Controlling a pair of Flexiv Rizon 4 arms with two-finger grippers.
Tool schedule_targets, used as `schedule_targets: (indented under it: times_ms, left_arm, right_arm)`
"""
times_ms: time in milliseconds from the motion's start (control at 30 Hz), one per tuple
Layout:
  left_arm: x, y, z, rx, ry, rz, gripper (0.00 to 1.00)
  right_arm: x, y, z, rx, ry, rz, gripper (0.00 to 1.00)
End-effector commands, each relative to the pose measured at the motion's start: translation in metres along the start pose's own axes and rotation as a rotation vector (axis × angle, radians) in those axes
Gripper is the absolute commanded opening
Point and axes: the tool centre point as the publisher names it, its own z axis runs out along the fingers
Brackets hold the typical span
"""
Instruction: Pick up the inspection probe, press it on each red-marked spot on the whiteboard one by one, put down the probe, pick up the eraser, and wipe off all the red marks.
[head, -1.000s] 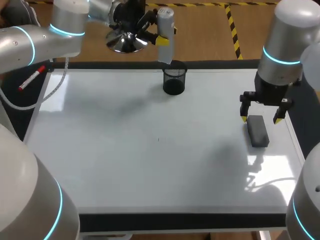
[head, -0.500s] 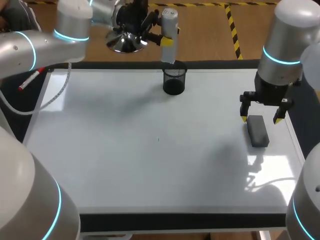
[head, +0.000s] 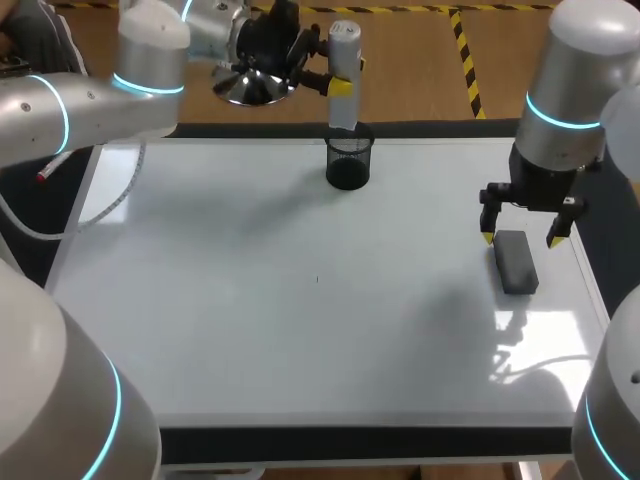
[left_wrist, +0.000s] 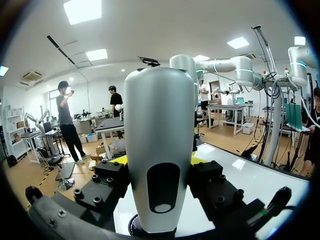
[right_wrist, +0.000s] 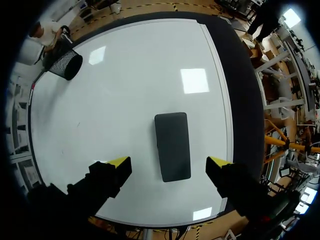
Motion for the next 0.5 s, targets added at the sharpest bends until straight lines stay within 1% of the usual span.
schedule_targets:
  times_ms: [33,500]
  left_arm:
    - [-0.008,0.005,0.002,0.009,0.017,0.0,0.0]
    - [-0.017,0.018,0.008,0.032,0.036,-0.014,0.0]
  right_arm:
    - [-0.001,0.0,-0.001,-0.001,0.001,-0.001,1.0]
    - [-0.001,0.0,-0.001,-0.001,0.001,-0.001,1.0]
